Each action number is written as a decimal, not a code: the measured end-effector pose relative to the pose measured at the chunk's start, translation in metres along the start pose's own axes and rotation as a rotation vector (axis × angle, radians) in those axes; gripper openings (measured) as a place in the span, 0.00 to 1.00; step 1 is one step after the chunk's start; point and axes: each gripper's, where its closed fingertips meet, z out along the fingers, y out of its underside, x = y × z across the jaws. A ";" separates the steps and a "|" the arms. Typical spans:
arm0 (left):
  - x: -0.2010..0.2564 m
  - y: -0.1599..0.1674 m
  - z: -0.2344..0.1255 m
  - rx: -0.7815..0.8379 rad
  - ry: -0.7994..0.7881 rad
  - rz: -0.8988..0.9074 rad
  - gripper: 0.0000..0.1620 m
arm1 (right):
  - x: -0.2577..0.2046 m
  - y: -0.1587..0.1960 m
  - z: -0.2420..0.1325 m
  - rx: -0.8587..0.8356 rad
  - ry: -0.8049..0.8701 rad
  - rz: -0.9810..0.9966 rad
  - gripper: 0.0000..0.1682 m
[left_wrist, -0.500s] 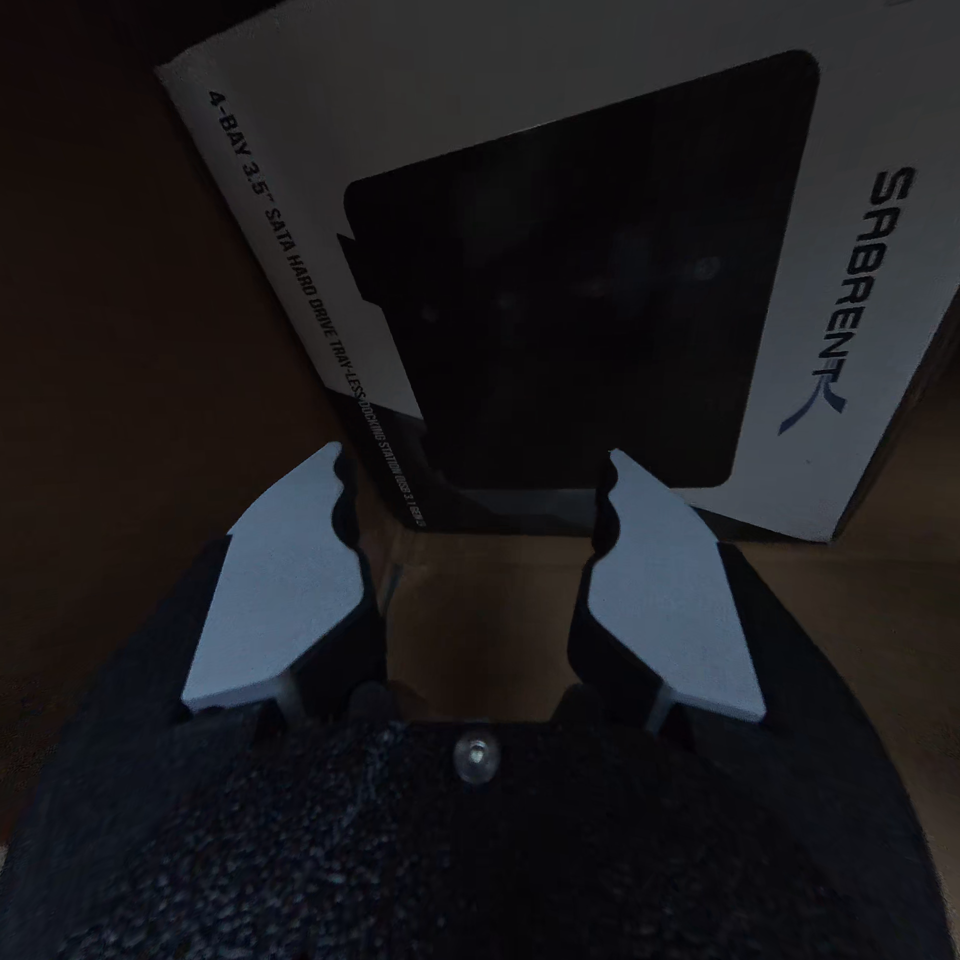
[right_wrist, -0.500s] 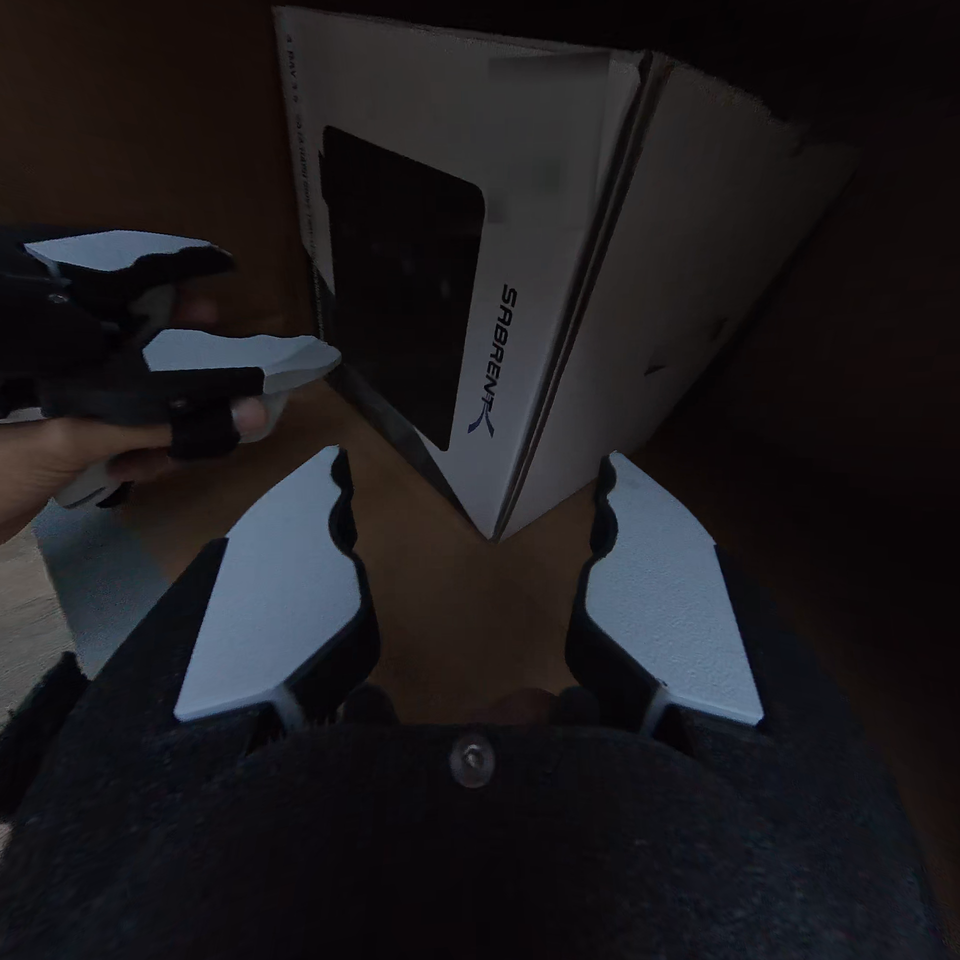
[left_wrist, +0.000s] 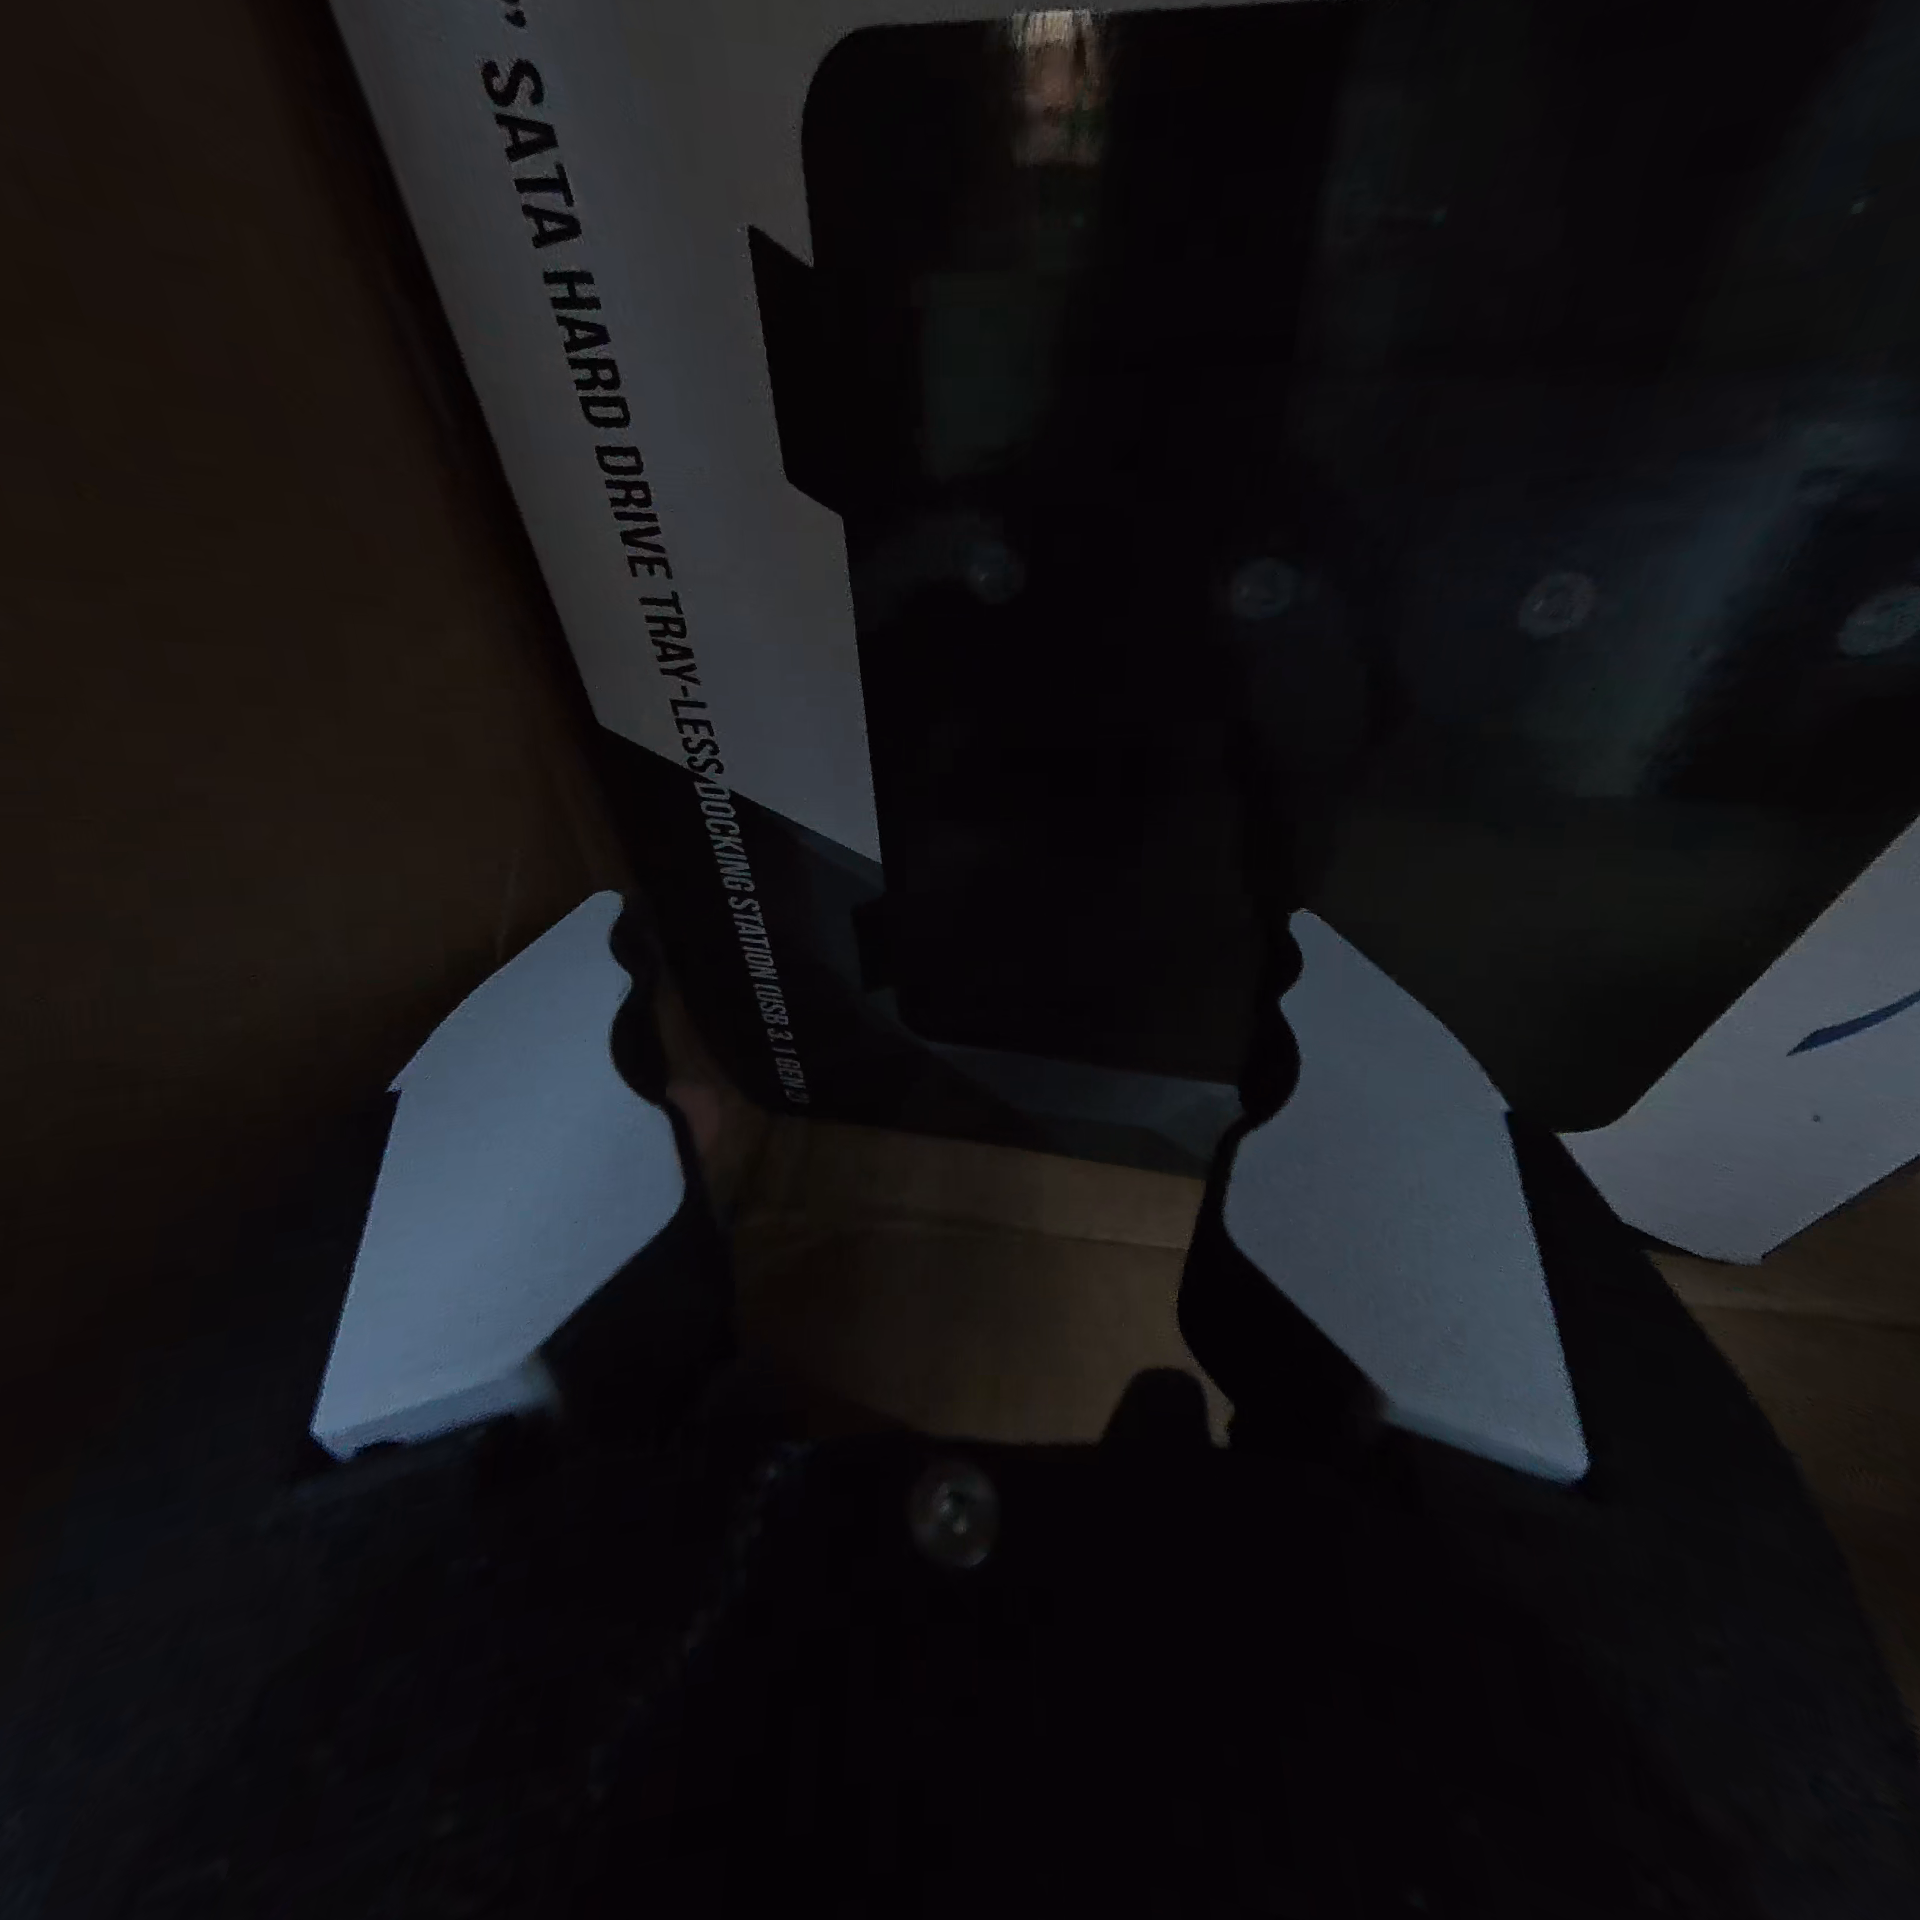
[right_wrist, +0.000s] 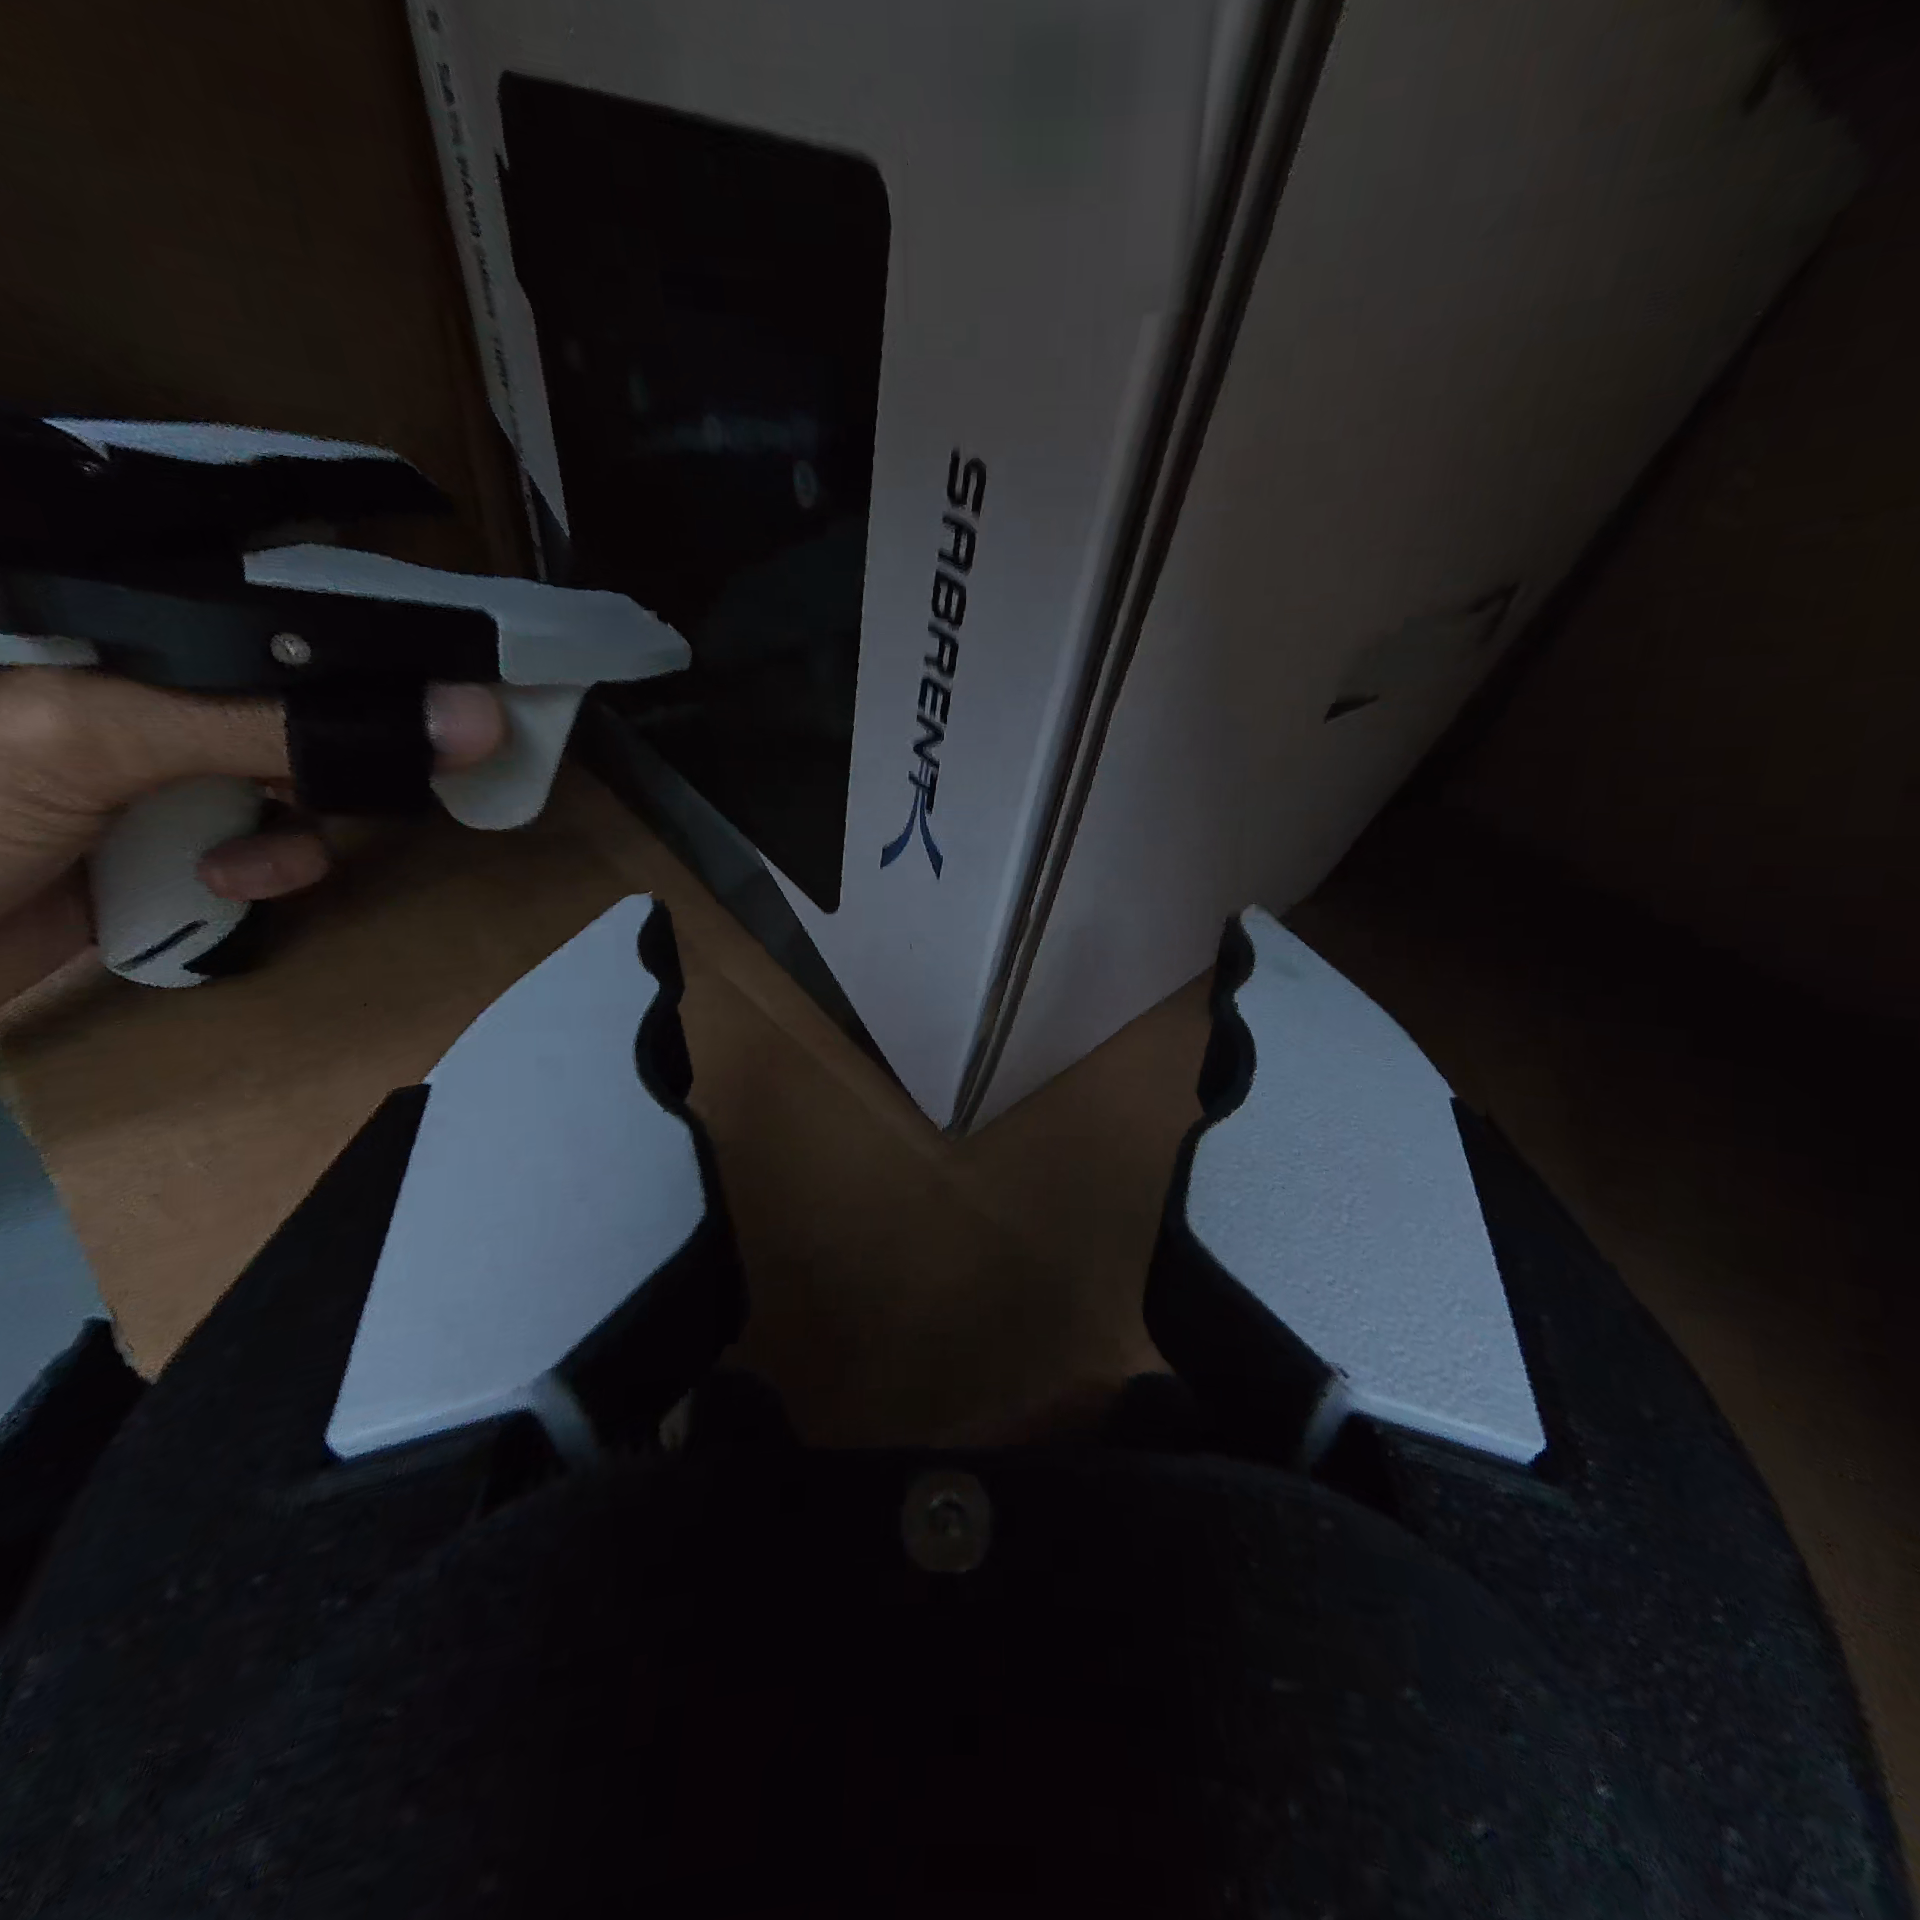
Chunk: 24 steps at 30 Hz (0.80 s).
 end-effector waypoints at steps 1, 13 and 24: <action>0.003 -0.001 -0.001 0.003 0.018 -0.001 0.69 | 0.002 -0.007 0.000 0.022 -0.005 -0.008 0.58; 0.004 -0.002 -0.010 0.015 0.069 -0.005 0.67 | 0.043 -0.041 0.041 0.069 0.090 -0.102 0.62; 0.021 0.002 -0.005 0.030 0.101 0.058 0.61 | 0.125 -0.031 0.016 0.080 0.266 -0.073 0.53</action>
